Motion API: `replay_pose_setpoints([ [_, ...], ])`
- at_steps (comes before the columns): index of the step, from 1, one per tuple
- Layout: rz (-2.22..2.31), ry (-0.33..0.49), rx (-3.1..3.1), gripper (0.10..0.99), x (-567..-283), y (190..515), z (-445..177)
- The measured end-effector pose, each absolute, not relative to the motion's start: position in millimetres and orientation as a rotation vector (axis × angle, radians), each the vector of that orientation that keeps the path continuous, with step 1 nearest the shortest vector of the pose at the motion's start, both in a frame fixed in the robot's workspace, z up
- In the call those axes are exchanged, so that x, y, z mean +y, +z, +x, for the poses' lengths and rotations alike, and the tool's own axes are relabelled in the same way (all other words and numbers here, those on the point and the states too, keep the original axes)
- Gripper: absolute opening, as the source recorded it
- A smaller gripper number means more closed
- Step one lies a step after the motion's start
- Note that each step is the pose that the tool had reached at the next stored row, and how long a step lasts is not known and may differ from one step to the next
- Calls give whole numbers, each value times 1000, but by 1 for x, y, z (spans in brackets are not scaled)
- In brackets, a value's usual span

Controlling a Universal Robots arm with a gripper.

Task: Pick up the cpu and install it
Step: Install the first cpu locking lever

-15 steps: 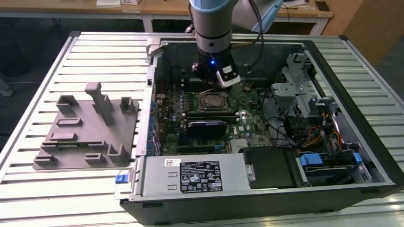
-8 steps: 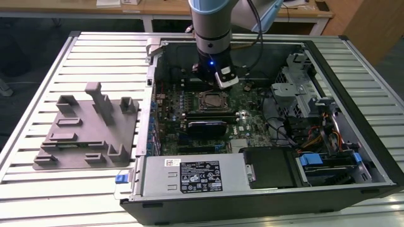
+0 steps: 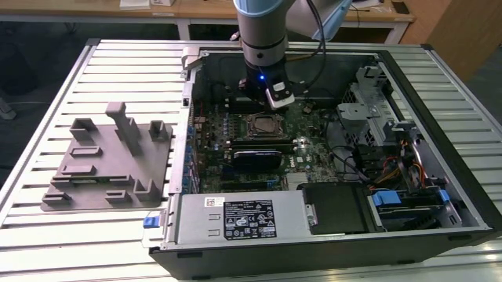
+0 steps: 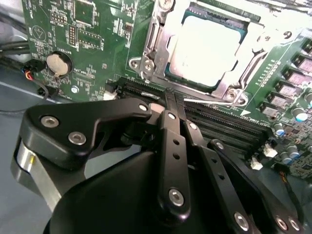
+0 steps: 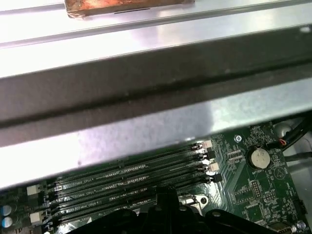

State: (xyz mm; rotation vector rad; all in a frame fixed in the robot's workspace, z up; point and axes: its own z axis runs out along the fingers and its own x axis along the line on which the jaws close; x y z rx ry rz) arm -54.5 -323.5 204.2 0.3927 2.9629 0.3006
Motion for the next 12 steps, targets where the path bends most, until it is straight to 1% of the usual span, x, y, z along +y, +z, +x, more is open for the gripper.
replay_pose_setpoints([
  [12,421,298,2957,106,-319,201,-56],
])
